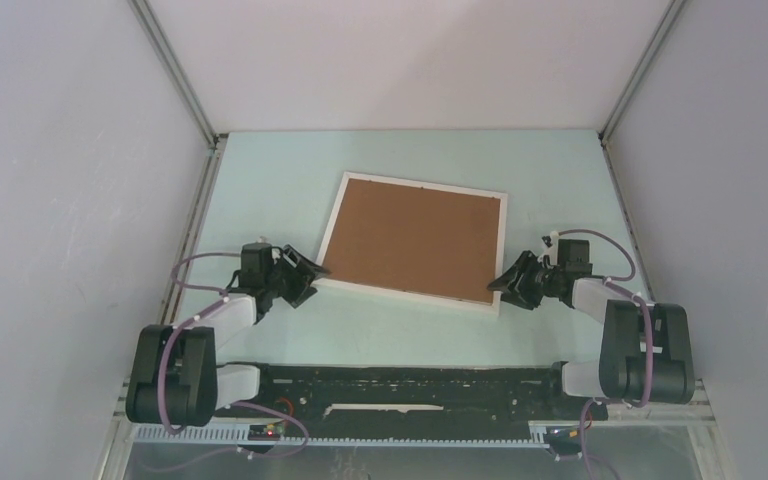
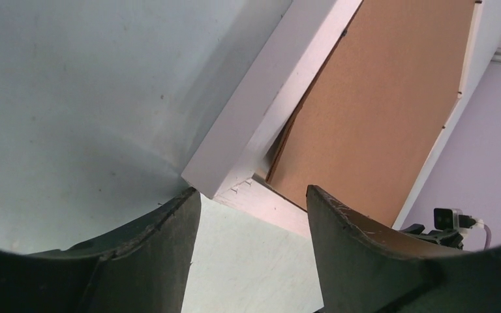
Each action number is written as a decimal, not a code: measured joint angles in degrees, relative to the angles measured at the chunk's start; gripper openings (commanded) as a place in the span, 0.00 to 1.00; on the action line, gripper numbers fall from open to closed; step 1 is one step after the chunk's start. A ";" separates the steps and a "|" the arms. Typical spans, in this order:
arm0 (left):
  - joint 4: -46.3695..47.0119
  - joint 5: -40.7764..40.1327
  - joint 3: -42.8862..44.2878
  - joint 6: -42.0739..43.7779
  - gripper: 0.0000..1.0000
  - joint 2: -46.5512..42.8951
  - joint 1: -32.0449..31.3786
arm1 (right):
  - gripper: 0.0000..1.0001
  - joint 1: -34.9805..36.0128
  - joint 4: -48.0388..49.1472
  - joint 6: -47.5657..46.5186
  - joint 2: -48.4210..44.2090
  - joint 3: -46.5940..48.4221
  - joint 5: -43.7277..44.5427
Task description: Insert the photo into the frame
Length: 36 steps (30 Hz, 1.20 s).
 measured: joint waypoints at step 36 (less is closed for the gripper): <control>-8.02 1.92 -1.11 2.03 1.00 -16.76 -2.43 | 0.75 25.05 8.15 13.00 -6.32 -5.14 5.75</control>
